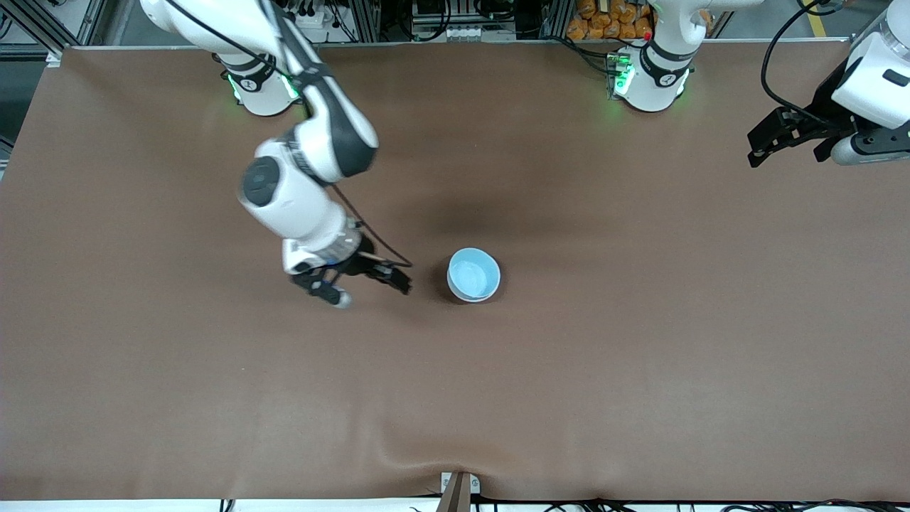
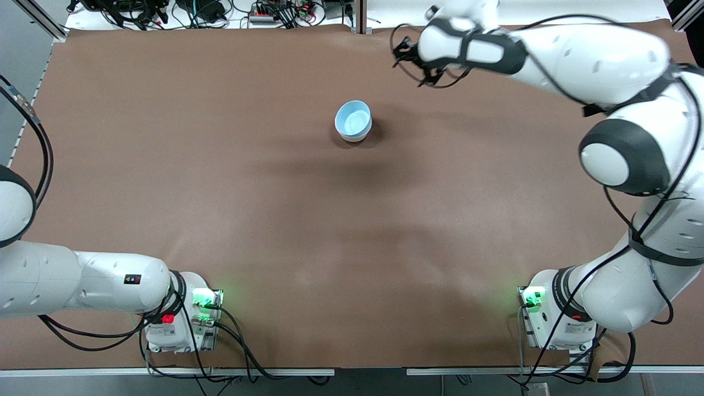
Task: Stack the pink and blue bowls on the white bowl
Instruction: 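Open the right gripper and draw the right arm back from the stack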
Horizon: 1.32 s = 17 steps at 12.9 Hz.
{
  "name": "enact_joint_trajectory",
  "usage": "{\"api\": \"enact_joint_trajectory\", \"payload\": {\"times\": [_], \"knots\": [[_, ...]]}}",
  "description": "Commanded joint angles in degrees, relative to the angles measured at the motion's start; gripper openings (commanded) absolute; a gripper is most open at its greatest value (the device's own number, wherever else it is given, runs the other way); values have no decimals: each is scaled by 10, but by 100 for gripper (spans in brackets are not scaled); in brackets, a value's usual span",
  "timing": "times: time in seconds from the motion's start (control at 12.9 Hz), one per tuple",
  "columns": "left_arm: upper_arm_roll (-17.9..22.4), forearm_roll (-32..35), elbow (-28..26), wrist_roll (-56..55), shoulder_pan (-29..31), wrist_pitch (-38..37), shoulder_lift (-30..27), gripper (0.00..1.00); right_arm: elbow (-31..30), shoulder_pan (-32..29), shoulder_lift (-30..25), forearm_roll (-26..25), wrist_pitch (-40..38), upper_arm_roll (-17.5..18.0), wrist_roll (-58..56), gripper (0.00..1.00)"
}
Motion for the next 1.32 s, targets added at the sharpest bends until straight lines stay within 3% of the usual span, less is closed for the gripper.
{"api": "enact_joint_trajectory", "payload": {"times": [0.0, 0.31, 0.54, 0.85, 1.01, 1.24], "knots": [[3, 2, 1, 6, -3, 9, 4, 100, -30, -57, -59, 4, -85, -9, -91, 100], [3, 2, 1, 6, -5, 10, 7, 100, -42, -178, -118, 2, -204, -15, -198, 100], [3, 1, 0, 6, -4, 8, 5, 100, -41, -278, -158, -46, -281, -14, -335, 100], [3, 1, -1, 6, -3, 7, 5, 100, -31, -323, -210, -140, -342, -8, -412, 100], [3, 1, -1, 6, -3, 7, 5, 100, 6, -331, -213, -177, -388, -3, -425, 100], [3, 1, -3, 6, -4, 5, 5, 100, 75, -367, -213, -231, -456, 50, -424, 100]]}}
